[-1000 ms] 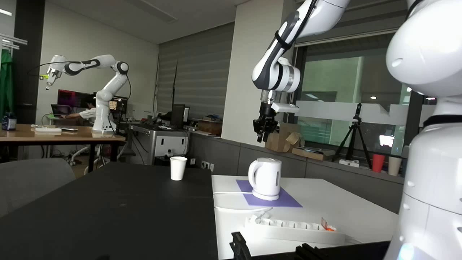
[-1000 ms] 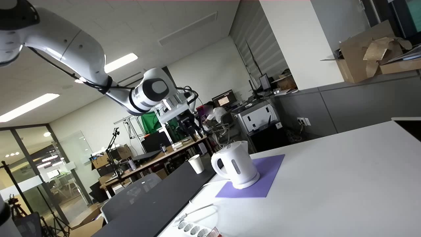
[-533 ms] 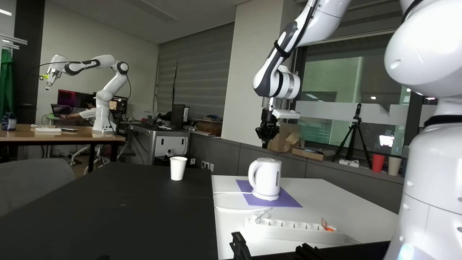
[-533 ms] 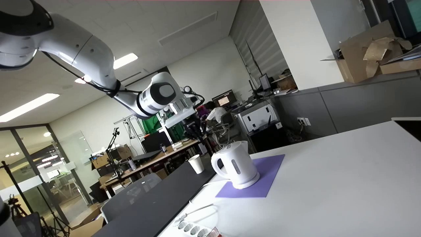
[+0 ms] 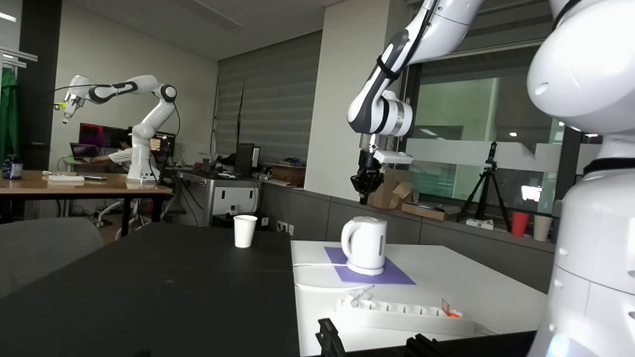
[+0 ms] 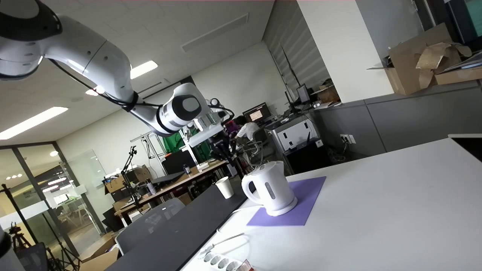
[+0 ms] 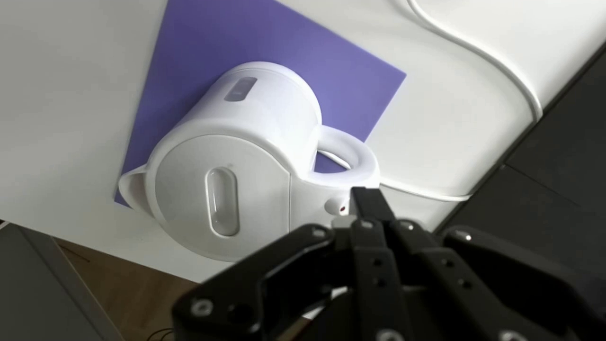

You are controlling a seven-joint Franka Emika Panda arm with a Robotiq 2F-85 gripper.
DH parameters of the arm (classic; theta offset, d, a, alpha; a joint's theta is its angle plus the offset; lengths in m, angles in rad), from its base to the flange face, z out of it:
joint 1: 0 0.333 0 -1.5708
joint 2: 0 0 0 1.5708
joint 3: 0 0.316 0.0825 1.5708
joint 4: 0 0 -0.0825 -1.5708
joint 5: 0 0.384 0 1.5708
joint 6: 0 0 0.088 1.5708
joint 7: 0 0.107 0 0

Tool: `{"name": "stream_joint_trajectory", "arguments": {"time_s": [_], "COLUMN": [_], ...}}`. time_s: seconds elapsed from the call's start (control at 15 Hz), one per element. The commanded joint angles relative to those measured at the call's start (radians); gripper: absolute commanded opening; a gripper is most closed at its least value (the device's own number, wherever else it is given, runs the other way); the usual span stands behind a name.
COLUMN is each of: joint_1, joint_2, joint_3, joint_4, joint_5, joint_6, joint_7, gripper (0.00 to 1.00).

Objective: Turn on the kettle

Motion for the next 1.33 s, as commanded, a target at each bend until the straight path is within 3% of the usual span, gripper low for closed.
{"name": "stream_joint_trajectory", "arguments": {"time_s": [0.0, 0.6, 1.27], "joint_1": [-0.019, -0.016, -0.028], "joint_2": [-0.001, 0.045, 0.125], "joint_3": [0.02, 0.025, 0.035], "joint_4": [0.002, 0.025, 0.026], "joint_5": [-0.013, -0.027, -0.058], "joint_6": [-0.004, 0.002, 0.164], "joint_7": [0.01, 0.013, 0.007], "gripper": [0.01, 0.0, 0.0]}}
